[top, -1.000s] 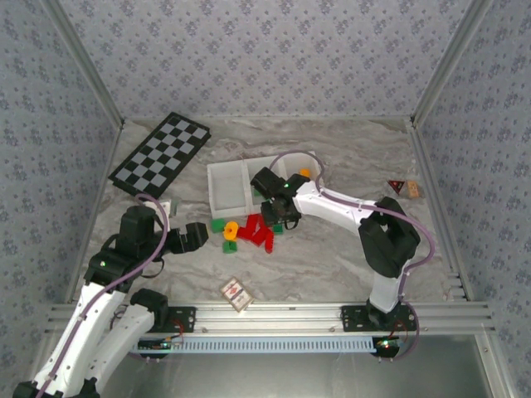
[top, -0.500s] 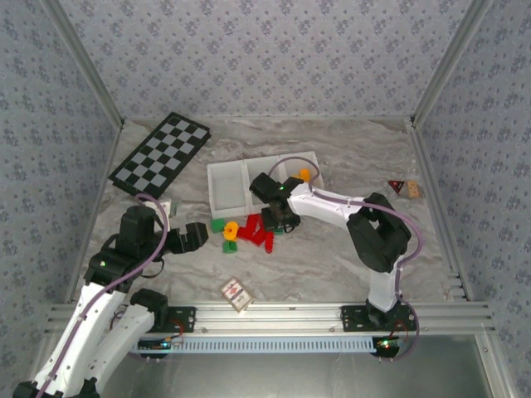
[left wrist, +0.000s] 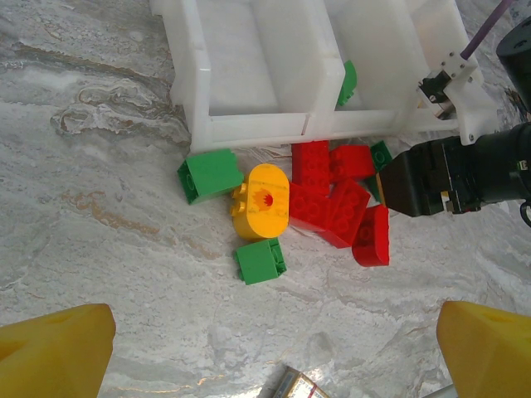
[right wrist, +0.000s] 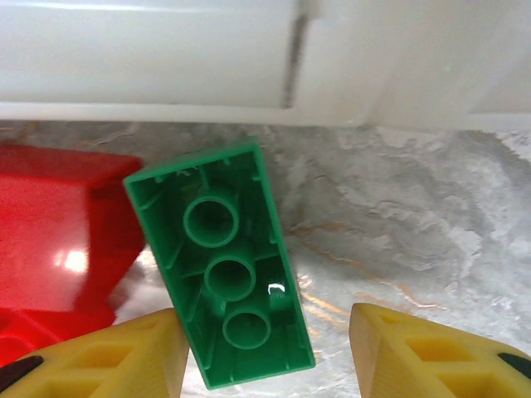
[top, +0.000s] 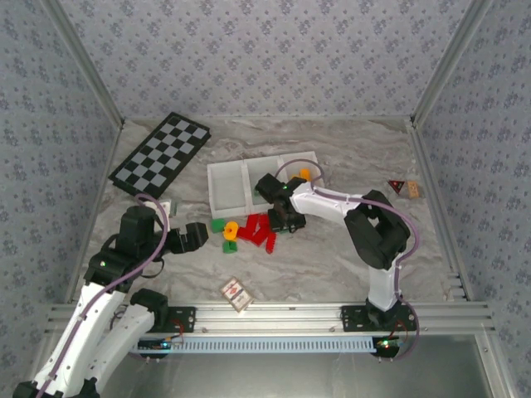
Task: Sort the legos into containers by color
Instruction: Move the lego to the center of the table, then pick up the lego from the center of the table.
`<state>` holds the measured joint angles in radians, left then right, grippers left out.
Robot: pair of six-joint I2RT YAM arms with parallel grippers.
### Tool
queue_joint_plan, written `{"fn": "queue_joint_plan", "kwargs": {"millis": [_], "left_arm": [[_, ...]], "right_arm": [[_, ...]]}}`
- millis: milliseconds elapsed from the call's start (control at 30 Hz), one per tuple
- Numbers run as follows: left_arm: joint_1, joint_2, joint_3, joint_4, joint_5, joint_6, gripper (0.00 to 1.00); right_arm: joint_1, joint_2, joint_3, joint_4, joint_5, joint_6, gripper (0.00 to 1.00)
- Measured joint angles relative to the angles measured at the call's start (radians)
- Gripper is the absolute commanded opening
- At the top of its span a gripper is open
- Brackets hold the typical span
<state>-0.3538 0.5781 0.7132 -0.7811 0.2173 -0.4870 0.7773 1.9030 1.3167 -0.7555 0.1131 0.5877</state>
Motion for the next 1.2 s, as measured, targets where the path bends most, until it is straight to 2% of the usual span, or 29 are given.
{"fn": "queue_joint_plan", "kwargs": {"millis": [300,533,1033,1133,1167,1200], "left_arm": [[0.0,0.0,0.0,0.0,0.0,0.0,1.0],[0.0,0.0,0.0,0.0,0.0,0.0,1.0],[0.0,0.007,0.0,0.0,0.0,0.0,1.0],[0.0,0.008,0.0,0.0,0.0,0.0,1.0],[0.0,0.008,0.0,0.0,0.0,0.0,1.0],[0.0,0.009,0.0,0.0,0.0,0.0,1.0]], "right_arm": [[-0.027,-0.021,-0.023,-0.002,0.013,-0.035,0.58],[-0.031,-0.035,-0.022,-0.004,0.014,-0.155,0.62],[-0.069,-0.011,-0.002,0.054,-0.055,-0.393,0.65],[-0.069,0.011,0.005,0.068,-0.066,-0.415,0.68],[-0.069,0.017,0.008,0.068,-0.07,-0.422,0.74],[-0.069,0.018,0.013,0.069,-0.072,-0.428,0.75]]}}
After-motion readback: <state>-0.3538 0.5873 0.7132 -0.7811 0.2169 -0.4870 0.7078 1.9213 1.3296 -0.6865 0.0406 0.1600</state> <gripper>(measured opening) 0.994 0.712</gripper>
